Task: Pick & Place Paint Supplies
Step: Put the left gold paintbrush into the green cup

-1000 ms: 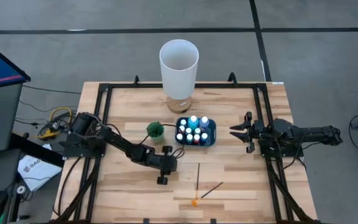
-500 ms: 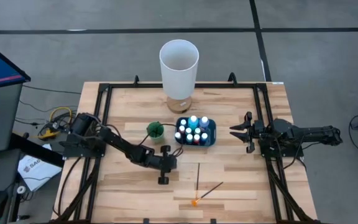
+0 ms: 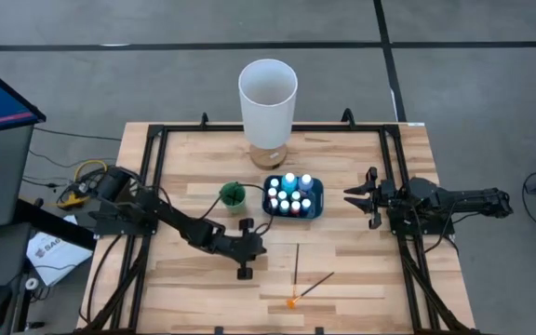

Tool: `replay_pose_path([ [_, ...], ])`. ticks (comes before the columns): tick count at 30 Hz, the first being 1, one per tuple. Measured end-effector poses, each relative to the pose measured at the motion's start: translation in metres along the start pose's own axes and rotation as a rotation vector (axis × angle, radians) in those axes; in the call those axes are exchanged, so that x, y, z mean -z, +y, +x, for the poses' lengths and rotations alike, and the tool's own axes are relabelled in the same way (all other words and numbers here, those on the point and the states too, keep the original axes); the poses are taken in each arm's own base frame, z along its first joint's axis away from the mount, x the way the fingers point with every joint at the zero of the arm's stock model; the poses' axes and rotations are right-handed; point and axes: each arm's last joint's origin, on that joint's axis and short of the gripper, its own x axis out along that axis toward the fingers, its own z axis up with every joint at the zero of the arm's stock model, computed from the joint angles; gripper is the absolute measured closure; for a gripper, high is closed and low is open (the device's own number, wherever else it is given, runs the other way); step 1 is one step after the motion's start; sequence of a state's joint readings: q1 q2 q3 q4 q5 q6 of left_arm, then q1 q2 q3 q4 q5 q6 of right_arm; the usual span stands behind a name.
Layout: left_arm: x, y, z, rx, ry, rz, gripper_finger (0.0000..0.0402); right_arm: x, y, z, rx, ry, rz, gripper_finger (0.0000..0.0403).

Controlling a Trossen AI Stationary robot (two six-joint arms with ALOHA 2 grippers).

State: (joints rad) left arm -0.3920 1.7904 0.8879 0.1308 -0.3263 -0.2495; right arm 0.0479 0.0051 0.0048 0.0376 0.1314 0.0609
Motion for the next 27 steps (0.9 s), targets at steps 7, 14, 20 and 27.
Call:
replay_pose_path([
  [7, -0.027, 0.006, -0.031, -0.053, -0.143, -0.015, 0.0401, 0.000, 0.000, 0.000, 0.000, 0.000, 0.000, 0.0305],
  [14, -0.057, 0.022, -0.084, -0.205, -0.333, -0.002, 0.0401, 0.000, 0.000, 0.000, 0.000, 0.000, 0.000, 0.0305],
  [20, -0.069, 0.045, -0.148, -0.312, -0.592, -0.035, 0.0401, 0.000, 0.000, 0.000, 0.000, 0.000, 0.000, 0.0305],
  [27, -0.043, 0.072, -0.185, -0.395, -0.889, -0.070, 0.0401, 0.000, 0.000, 0.000, 0.000, 0.000, 0.000, 0.0305],
])
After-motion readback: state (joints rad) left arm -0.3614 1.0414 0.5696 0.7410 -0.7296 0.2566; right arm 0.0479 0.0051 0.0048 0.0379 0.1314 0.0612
